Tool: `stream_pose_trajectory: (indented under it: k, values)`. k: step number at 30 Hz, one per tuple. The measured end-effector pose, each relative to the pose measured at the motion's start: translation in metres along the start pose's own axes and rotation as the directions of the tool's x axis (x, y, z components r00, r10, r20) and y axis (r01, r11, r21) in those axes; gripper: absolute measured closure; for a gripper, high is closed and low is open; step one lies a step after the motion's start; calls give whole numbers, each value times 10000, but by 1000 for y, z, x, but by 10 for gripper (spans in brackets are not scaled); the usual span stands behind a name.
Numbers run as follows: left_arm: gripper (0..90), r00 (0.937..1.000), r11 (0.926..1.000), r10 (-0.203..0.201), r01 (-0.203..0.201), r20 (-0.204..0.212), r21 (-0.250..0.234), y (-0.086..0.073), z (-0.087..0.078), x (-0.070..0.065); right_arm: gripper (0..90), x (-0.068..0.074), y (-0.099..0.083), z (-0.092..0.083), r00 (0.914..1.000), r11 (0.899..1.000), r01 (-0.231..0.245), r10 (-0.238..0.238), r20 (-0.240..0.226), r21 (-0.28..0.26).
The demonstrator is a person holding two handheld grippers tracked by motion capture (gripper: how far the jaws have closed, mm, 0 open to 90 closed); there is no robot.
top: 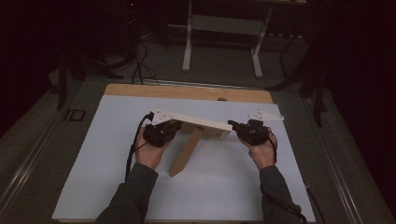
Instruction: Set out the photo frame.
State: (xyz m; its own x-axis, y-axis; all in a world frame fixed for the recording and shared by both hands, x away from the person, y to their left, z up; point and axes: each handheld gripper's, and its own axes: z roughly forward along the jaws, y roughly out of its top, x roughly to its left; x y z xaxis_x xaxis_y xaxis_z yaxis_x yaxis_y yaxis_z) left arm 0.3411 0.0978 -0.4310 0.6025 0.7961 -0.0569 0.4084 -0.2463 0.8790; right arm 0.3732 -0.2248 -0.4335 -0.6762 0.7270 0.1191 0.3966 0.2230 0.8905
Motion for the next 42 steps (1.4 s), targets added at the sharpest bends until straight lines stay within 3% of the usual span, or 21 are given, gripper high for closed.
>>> stream_pose_trajectory:
  k: [23,42]
  values:
    - [900,9997,9998,192,-193,153,93,5,7,-11,899,6,-4,-4,9999,9999,105,-106,-118,-34]
    - [900,9997,9995,222,-221,-39,208,7,13,-15,899,11,-7,-7,9994,9997,200,-204,-288,-119]
